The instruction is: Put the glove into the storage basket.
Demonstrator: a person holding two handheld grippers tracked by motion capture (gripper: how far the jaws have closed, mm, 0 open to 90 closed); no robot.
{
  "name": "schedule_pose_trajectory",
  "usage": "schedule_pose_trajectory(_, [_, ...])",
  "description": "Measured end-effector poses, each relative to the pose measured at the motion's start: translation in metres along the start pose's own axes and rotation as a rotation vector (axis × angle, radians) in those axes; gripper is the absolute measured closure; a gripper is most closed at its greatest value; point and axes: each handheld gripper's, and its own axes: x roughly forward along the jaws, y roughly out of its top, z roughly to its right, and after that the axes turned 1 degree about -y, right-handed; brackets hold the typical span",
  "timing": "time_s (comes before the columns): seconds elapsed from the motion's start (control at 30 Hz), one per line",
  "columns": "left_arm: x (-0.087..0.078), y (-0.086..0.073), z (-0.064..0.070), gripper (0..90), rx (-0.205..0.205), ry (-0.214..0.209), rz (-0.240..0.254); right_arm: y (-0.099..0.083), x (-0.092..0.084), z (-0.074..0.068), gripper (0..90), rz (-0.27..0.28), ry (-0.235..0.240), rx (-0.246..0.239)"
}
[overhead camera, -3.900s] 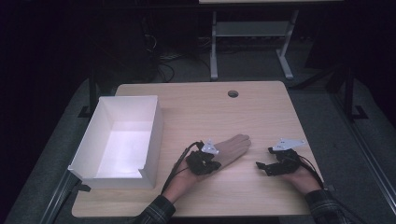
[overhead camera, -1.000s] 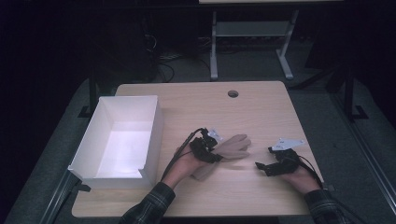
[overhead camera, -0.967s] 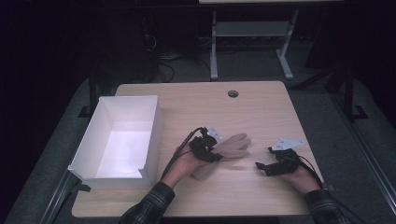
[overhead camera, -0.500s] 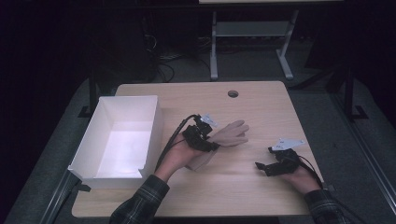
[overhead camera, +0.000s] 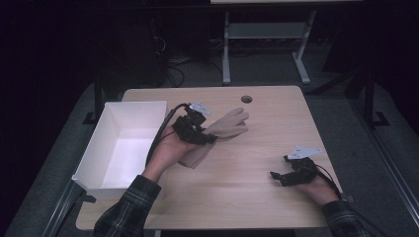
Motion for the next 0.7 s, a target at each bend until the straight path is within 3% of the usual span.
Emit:
schedule_pose_trajectory(0.4, [-0.055,-0.009,-0.024,69.2,-0.048,0.091,0.047,0.0,0.0,0.0,13.5,0.002,-0.001,-0.004])
schedule_pose_trajectory(0.7, [-0.086,-0.033,-0.042,69.2,-0.099,0.156,0.066,0.0,0.0,0.0,13.5,-0.001,-0.002,0.0])
